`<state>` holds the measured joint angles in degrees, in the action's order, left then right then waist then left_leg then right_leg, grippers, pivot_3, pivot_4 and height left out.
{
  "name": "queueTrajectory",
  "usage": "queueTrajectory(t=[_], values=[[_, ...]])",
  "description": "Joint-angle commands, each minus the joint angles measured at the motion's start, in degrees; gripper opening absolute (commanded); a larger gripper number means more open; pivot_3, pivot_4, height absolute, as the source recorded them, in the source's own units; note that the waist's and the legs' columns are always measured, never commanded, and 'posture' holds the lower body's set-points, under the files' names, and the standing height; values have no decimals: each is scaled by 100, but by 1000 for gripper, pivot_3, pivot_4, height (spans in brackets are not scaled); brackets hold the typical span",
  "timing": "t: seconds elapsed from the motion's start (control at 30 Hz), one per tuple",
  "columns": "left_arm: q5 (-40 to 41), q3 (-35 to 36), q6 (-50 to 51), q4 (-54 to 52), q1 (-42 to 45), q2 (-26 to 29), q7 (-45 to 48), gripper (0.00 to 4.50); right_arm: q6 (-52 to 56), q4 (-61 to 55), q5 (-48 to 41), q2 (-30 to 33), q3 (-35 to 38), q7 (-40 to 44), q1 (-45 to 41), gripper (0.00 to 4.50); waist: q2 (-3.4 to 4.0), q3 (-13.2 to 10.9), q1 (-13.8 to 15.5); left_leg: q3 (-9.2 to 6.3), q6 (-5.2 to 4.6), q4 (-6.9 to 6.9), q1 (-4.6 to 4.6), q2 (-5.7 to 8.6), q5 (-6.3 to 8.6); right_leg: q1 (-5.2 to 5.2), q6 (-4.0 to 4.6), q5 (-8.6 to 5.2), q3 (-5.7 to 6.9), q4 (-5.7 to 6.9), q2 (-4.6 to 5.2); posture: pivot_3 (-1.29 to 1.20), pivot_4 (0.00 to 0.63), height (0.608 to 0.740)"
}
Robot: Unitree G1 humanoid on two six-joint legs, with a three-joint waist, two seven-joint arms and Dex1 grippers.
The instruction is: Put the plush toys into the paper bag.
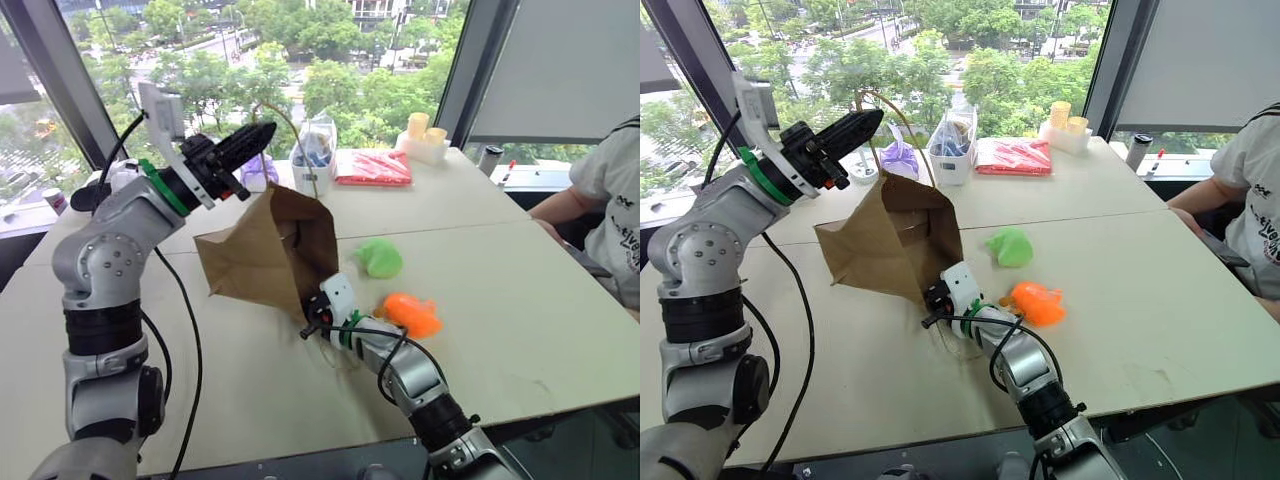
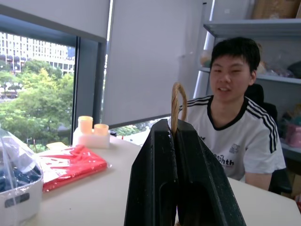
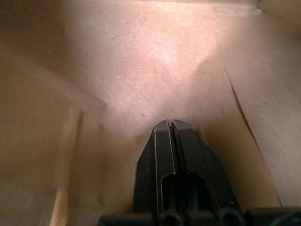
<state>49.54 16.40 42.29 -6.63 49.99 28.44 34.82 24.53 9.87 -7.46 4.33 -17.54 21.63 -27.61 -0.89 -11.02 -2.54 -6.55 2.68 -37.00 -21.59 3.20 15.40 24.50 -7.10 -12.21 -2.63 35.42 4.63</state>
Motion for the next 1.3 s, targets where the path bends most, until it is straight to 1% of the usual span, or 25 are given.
queueTrajectory(t=[0.03,0.13,0.2,0.33,0.43,0.47,0.5,0.57,0.6,0.63,0.67,0.83,0.9,1.07,1.17,1.3], values=[[19,-249,-20,-610,-549,138,350,21,217,-543,-73,32,247,-3,44,0,0,0,-6,0,0,1,0,0,0,0,0,0,-1,0,0,0,150,740],[-99,-522,-100,-951,-1162,173,536,21,692,-1339,-344,163,546,61,79,0,1,0,9,-1,2,-1,-1,-1,-1,1,0,0,-1,2,0,0,150,740],[-220,-662,-195,-1105,-1516,199,630,21,1177,-2090,-637,331,764,165,149,0,0,0,22,-1,2,-2,-4,-1,-1,1,1,0,-1,2,1,0,150,740],[-301,-694,-286,-1243,-1869,213,710,21,2432,-3792,-1384,974,1384,343,467,0,0,0,53,-3,1,-1,-5,-1,-1,0,1,-1,0,-1,1,0,150,740],[-229,-654,-275,-1321,-1980,266,766,0,3221,-4592,-1939,1465,1930,431,756,857,0,0,78,-3,1,-3,-8,-1,0,-3,1,-1,1,-9,1,0,150,740],[-196,-638,-262,-1362,-2040,307,802,0,3441,-4868,-2098,1764,2136,547,945,1351,0,0,86,-2,0,-3,-8,-1,0,-5,1,-1,1,-14,1,0,150,740],[-167,-627,-250,-1410,-2104,350,845,0,3589,-5095,-2176,2104,2305,674,1139,1948,1,0,103,-1,0,-2,-8,-2,0,-6,2,-2,1,-15,1,0,150,740],[-144,-622,-237,-1490,-2208,415,909,0,3727,-5335,-2257,2580,2520,775,1411,2900,0,0,141,2,-2,-2,-8,-2,1,-7,1,-3,1,-19,1,0,150,740],[-144,-625,-242,-1513,-2243,437,928,0,3726,-5344,-2257,2698,2582,748,1492,3319,0,0,141,5,-3,-2,-8,-2,2,-7,2,-3,1,-23,1,0,150,740],[-148,-634,-251,-1536,-2271,451,939,0,3640,-5249,-2190,2758,2621,699,1590,3976,0,0,141,11,-3,-2,-8,-3,2,-7,2,-3,-1,-24,1,0,150,740],[-160,-647,-268,-1552,-2295,458,951,0,3488,-5082,-2014,2811,2599,595,1690,4468,-1,0,144,13,-3,-3,-7,-5,1,-8,2,-4,-1,-24,0,0,150,740],[-235,-687,-325,-1570,-2288,422,915,0,2292,-4085,-1057,3180,2007,551,2069,4468,-2,0,174,17,-3,-8,-3,-3,1,-16,10,-8,-2,-24,3,0,150,740],[-254,-693,-344,-1589,-2286,401,877,0,1875,-3647,-845,3145,1845,572,2105,4468,-2,0,172,16,-3,-9,-3,-3,1,-17,8,-7,-2,-25,2,0,150,740],[-271,-709,-364,-1655,-2302,379,759,0,1314,-2820,-530,3027,1663,566,1906,4468,-2,0,167,15,-3,-7,-1,-4,1,-17,2,-3,-2,-25,1,0,150,740],[-297,-687,-379,-1685,-2346,395,671,0,1064,-2670,-444,3018,1674,619,1850,3648,-2,0,170,15,-2,-7,-1,-4,1,-17,2,-3,-2,-24,1,0,150,740],[-281,-709,-375,-1711,-2353,393,610,0,1114,-2753,-609,2988,1809,739,1780,1654,-2,0,165,14,-2,-7,-1,-4,1,-17,2,-3,-2,-24,1,0,150,740]])
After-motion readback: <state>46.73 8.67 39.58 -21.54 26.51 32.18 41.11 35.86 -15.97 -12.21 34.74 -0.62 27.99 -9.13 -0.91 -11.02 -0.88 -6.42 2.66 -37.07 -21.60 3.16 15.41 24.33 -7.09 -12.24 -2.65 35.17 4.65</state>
